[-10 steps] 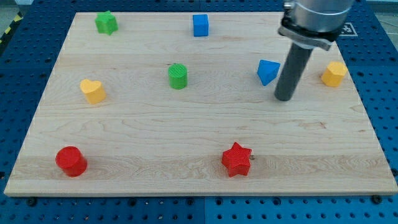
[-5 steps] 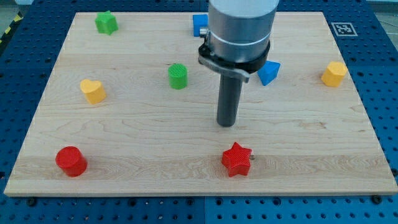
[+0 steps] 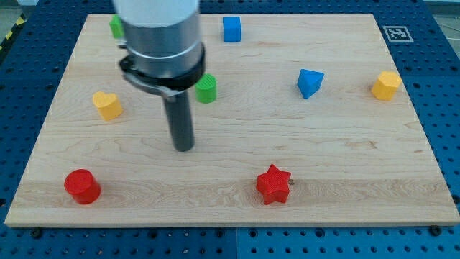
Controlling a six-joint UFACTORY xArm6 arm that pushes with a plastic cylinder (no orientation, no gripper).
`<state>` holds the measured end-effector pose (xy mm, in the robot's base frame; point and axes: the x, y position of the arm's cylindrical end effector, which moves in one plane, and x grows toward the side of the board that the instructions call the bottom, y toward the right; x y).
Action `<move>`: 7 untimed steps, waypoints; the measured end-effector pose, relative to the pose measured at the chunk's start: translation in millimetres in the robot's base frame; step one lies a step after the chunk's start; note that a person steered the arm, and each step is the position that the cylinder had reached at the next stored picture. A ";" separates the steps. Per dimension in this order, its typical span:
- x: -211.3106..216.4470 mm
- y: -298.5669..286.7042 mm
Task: Move the arm to the bottom left corner of the board
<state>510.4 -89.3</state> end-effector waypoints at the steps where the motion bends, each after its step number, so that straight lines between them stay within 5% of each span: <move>1: -0.3 -24.7; 7: 15.6 -168.7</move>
